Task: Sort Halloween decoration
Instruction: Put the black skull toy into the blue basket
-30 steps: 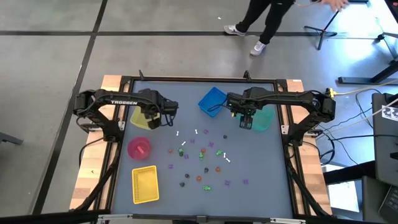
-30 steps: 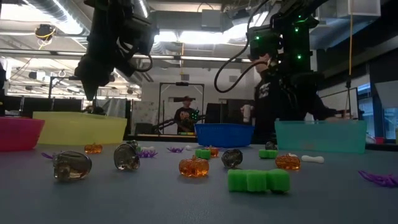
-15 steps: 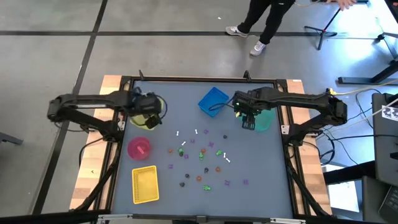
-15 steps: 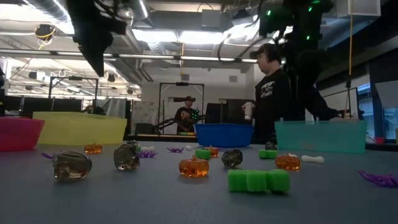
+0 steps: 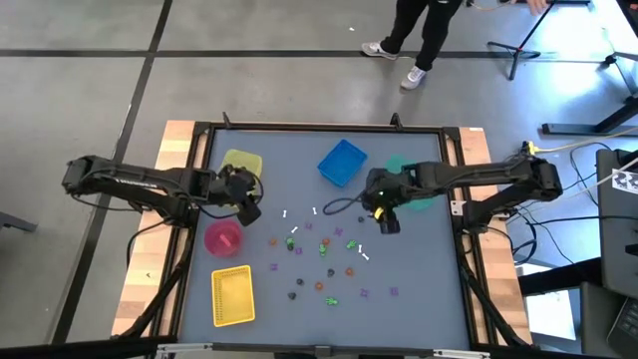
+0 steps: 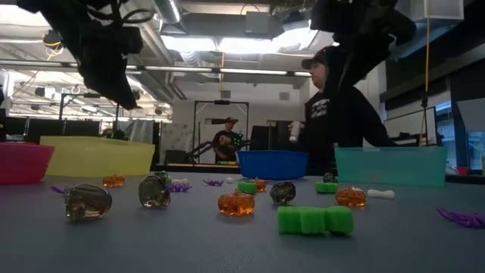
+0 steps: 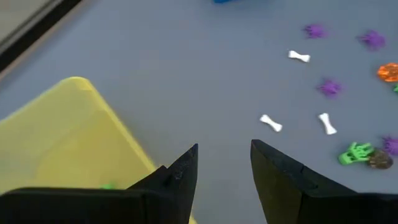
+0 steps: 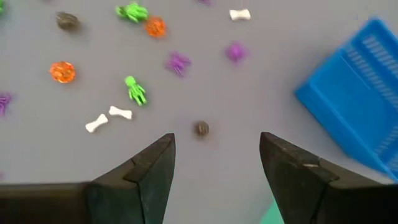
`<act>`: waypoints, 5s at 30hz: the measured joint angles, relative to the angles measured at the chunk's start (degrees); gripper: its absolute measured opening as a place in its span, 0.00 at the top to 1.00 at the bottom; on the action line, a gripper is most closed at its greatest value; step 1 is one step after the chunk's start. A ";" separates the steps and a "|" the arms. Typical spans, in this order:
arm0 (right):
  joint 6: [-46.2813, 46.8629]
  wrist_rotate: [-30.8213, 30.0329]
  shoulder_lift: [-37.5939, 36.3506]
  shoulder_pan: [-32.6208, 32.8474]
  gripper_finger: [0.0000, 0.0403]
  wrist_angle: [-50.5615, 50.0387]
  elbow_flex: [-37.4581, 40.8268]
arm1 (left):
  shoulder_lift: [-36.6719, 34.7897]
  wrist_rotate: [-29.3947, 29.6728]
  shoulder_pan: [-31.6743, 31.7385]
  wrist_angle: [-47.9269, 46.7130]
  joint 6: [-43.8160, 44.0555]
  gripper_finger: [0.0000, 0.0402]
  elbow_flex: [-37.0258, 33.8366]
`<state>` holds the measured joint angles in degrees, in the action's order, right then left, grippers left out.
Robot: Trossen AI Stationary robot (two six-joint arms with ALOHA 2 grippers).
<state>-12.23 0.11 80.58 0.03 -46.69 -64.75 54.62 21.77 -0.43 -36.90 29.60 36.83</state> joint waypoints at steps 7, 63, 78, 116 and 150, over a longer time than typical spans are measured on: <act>-0.06 0.01 3.99 2.64 0.43 1.21 0.00 | 0.17 -0.30 -0.54 4.89 -0.13 0.67 -3.14; -4.57 -1.98 25.44 -1.55 0.72 6.51 -0.02 | 0.17 -0.19 -0.51 7.04 -0.24 0.67 -3.14; -4.57 -2.02 25.44 -1.55 0.74 6.18 -0.02 | 0.17 -0.19 -0.51 7.01 -0.24 0.67 -3.14; -4.59 0.29 27.52 -1.56 0.74 -6.01 -10.58 | 0.19 -0.19 -0.52 7.06 -0.22 0.67 -3.12; -4.63 -1.80 32.85 -1.55 0.74 -5.24 -8.69 | 0.18 -0.21 -0.50 7.94 -0.22 0.67 -3.08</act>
<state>-16.86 -1.69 113.43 -1.52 -51.93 -73.44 54.80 21.56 -0.93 -28.96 29.39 33.76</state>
